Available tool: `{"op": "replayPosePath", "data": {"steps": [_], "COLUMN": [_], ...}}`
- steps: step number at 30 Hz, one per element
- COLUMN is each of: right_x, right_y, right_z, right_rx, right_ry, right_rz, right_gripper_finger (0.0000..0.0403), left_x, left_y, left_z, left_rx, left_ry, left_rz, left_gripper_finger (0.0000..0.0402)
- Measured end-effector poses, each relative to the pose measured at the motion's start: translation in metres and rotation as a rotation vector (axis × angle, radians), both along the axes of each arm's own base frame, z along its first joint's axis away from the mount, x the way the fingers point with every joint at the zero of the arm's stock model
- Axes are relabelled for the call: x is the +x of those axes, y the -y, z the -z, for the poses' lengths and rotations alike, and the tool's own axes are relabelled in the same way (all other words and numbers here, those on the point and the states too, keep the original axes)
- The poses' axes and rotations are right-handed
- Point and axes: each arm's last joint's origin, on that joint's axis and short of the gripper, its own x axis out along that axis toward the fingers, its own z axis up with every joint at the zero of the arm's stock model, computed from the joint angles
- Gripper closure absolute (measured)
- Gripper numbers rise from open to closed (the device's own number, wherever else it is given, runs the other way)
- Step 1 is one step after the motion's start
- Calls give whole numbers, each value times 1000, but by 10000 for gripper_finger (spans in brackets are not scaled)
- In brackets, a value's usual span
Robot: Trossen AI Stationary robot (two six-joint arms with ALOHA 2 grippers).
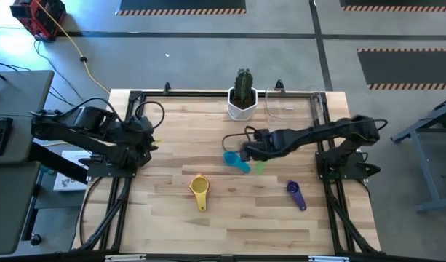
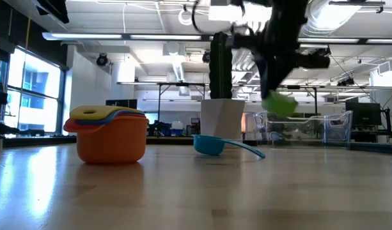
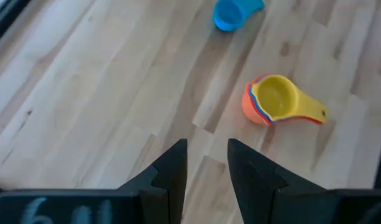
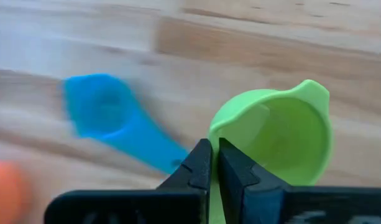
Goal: Nest measuring cups in basket
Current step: Put the green measuring cup on top of the yellow measuring cup
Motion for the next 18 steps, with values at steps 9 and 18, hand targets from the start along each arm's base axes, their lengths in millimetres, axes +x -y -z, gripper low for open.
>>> {"op": "replayPosePath", "data": {"steps": [9,18], "right_x": [28,90], "right_y": [-44,-63], "right_z": [-56,-73], "right_rx": [-112,-147], "right_ry": [241,275], "right_rz": [-13,-131], "right_gripper_finger": [402,403], "left_x": [-20,-42], "left_y": [-2,-6], "left_z": [-3,-7], "left_rx": [-36,-49], "left_ry": [1,62], "left_rz": [37,28], "left_gripper_finger": [298,298]}}
